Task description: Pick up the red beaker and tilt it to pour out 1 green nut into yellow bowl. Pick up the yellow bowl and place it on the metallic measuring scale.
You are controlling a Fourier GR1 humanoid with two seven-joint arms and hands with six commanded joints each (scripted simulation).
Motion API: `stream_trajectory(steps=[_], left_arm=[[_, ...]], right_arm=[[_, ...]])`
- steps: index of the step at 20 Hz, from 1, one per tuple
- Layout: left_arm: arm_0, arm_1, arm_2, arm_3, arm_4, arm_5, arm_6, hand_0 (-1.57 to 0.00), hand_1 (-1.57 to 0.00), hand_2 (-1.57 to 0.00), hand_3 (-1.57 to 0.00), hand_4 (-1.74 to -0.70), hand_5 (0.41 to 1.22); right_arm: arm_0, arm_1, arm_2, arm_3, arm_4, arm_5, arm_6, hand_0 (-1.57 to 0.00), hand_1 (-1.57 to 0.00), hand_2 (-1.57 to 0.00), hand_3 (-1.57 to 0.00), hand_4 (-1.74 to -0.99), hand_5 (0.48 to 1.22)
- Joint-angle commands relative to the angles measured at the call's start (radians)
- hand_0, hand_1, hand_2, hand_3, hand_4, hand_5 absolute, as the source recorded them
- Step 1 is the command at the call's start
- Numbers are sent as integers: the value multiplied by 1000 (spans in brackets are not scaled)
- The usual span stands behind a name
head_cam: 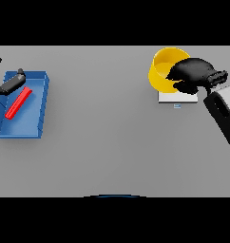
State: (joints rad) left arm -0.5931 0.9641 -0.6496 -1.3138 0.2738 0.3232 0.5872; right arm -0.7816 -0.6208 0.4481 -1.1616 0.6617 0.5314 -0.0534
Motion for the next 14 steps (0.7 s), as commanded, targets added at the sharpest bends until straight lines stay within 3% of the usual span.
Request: stream_trajectory(steps=[1, 6, 10, 14], left_arm=[[-5, -4, -1, 4, -2, 2, 5, 1, 1, 1, 1, -833, 769], [-5, 0, -15, -1, -2, 7, 23, 1, 1, 1, 1, -819, 763], [-3, 10, -6, 18, -4, 2, 5, 1, 1, 1, 1, -811, 753], [-8, -4, -10, 32, -2, -9, -13, 1, 1, 1, 1, -796, 733]], right_arm=[[-10, -5, 1, 39, 8, -19, -23, -1571, -1571, -1571, -1181, -1720, 1221], [-26, 3, 2, 196, 21, -94, -58, -1571, -1571, -1571, -1227, -1722, 1221], [-46, 34, 12, 322, 37, -174, -91, -1571, -1567, -1571, -1390, -1724, 1221], [-70, 73, 24, 421, 42, -213, -87, -1571, -1518, -1563, -1482, -1727, 1221]])
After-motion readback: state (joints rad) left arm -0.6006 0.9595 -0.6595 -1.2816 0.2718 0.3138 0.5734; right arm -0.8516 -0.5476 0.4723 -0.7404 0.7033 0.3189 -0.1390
